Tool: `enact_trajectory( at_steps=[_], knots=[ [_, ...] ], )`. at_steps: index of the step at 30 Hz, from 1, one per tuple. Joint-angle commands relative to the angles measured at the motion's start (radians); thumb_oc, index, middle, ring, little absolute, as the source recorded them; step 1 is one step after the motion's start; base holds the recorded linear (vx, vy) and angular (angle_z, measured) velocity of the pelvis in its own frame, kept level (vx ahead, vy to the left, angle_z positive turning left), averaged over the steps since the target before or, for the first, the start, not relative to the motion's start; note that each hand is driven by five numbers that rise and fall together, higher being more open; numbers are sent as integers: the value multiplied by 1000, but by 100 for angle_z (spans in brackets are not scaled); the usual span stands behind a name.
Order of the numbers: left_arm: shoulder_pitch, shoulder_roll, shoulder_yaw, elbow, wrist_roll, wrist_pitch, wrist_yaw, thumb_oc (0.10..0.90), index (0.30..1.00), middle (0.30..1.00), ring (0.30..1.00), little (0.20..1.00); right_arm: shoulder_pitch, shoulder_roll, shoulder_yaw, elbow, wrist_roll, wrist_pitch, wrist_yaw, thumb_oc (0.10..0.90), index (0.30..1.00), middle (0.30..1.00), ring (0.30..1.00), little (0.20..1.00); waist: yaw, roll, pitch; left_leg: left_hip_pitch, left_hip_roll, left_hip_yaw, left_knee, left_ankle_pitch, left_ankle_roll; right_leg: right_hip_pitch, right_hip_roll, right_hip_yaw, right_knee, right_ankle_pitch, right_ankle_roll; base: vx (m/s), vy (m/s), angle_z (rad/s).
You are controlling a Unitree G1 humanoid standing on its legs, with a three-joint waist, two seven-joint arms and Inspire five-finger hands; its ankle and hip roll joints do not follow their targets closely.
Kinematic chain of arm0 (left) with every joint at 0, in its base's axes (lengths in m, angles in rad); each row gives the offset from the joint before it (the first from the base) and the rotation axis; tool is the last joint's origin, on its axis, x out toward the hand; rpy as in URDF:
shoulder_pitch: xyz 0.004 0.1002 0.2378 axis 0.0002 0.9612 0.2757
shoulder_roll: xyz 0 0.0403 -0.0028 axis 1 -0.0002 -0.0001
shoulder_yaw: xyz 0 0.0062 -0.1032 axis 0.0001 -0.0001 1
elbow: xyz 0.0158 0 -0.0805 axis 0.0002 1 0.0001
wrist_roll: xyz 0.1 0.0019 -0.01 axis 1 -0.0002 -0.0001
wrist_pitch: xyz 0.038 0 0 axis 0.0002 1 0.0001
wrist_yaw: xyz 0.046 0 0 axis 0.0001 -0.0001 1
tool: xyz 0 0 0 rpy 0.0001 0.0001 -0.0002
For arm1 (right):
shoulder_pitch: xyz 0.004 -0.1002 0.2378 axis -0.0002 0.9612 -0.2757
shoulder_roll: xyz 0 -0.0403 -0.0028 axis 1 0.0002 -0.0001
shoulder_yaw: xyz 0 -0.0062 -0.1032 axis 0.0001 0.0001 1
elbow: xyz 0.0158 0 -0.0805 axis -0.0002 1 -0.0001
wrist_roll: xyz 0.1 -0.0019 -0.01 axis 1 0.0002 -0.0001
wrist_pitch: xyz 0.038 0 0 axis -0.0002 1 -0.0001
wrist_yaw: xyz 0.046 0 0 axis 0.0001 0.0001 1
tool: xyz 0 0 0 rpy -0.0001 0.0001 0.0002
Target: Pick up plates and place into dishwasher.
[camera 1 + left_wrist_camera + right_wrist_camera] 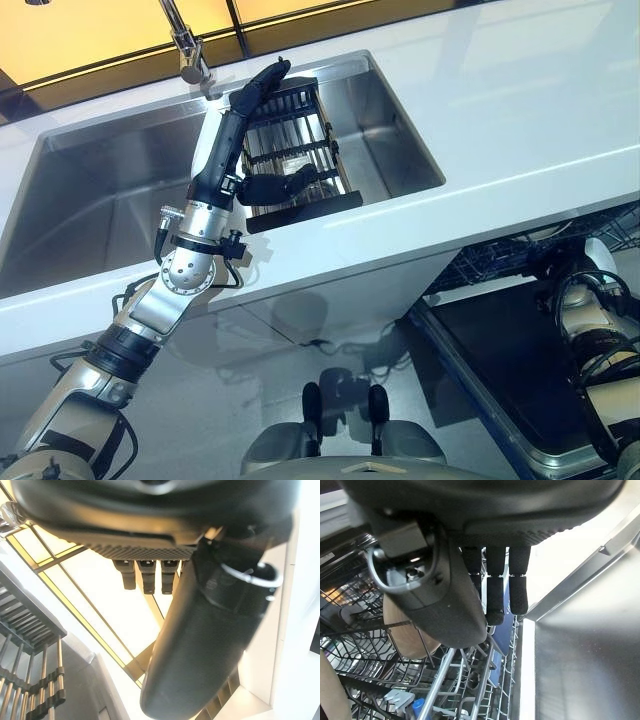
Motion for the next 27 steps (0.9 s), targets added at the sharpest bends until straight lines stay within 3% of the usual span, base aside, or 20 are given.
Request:
enact_trajectory(
  at_steps=[1,8,14,15,16,27],
  knots=[
    [-74,-8,39,-12,-5,-113,35,800,900,900,900,900,-197,-59,4,-159,-97,-210,-31,100,300,300,300,200,46,-73,-114,53,-64,-15,6,-190,43,40,60,19,6,-103,-3,0,0,0],
    [-38,-20,56,-39,1,-108,30,800,900,900,900,900,-36,-58,6,-228,-192,-144,24,100,300,300,300,200,19,-89,-135,69,-56,13,6,-199,45,52,63,39,6,-104,2,15,42,-5],
    [7,-24,86,-76,10,-108,37,800,900,900,900,900,169,-51,-70,-340,-236,-96,41,100,300,300,300,200,-17,-96,-144,88,-49,42,6,-210,49,62,67,65,6,-105,8,0,60,-13],
    [15,-28,90,-83,16,-107,39,800,900,900,900,900,204,-46,-90,-360,-239,-94,41,182,371,371,371,282,-24,-97,-146,89,-49,45,6,-211,51,63,67,69,6,-104,9,-7,58,-10],
    [22,-32,93,-90,24,-105,41,800,900,900,900,900,240,-41,-110,-386,-235,-88,35,800,900,900,900,900,-30,-98,-148,92,-48,50,6,-212,51,64,68,74,6,-104,9,-9,49,-12],
    [100,-73,160,-113,48,-133,28,800,900,900,900,900,547,40,-338,-661,-286,-137,10,800,900,900,900,900,-119,-106,-169,109,-37,111,6,-227,56,61,83,138,11,-103,25,-11,75,-17]
  ],
)
